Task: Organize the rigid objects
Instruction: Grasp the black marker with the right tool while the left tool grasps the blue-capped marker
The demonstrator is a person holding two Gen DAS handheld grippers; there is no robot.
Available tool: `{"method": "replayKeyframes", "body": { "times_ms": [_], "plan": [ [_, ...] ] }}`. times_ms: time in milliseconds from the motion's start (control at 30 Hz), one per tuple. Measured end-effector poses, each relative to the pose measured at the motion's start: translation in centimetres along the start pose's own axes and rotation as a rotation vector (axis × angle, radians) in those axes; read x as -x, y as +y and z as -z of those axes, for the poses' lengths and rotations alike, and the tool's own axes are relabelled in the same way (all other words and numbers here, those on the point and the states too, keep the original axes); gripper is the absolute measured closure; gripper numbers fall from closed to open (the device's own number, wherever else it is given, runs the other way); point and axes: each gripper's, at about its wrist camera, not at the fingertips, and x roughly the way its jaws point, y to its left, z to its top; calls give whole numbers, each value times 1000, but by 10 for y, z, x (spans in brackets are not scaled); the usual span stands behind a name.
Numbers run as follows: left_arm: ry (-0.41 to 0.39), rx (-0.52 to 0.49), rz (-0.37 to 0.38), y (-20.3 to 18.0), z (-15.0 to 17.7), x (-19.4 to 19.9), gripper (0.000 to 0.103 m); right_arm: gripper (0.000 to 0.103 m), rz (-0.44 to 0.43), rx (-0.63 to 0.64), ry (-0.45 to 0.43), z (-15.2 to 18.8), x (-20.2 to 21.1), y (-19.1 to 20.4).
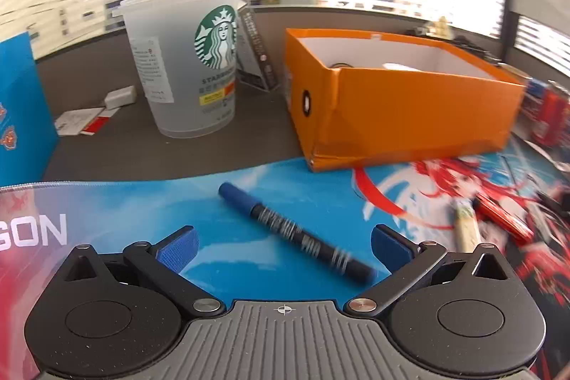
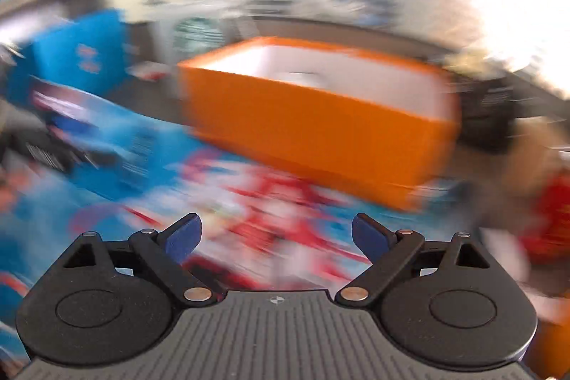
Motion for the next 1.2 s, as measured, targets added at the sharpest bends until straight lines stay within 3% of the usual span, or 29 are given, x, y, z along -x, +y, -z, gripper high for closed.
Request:
{"method": "replayKeyframes", "body": {
  "times_ms": [33,133,200,267,333,433,667,700,733,767,800,867,967,1100,1200],
  "plan": [
    [9,10,-19,-2,-1,-4,0,18,47,-13,-1,9,9,-7],
    [42,34,-54,-4,-2,-14,0,36,77,-68,35,35,27,-24],
    [61,50,-79,-4,-1,-19,0,42,99,-41,66,48,31,-24],
    [76,69,-99,-3,-1,-23,0,49,93,-42,92,56,30,-28],
    [93,82,-115,-3,0,-25,0,62,87,-70,116,63,26,-36],
    [121,105,-113,-4,4,-29,0,65,65,-108,109,66,18,-37],
    [99,129,-144,-10,8,-30,4,65,42,-114,92,66,16,-40],
    [88,127,-147,-13,8,-29,6,65,44,-111,90,66,15,-39],
    [74,125,-146,-16,8,-28,17,65,45,-109,87,66,15,-38],
    [60,122,-145,-19,8,-26,35,66,46,-108,83,66,14,-38],
    [52,116,-140,-23,8,-24,44,68,44,-107,79,66,14,-37],
    [50,112,-132,-28,6,-22,73,71,41,-102,72,66,13,-36],
    [48,129,-132,-29,5,-23,90,78,39,-97,60,67,13,-36],
    [35,207,-100,-20,6,-21,93,88,50,-95,52,67,13,-36],
    [40,203,-81,-22,7,-18,93,93,51,-105,54,67,13,-37]
  ]
}}
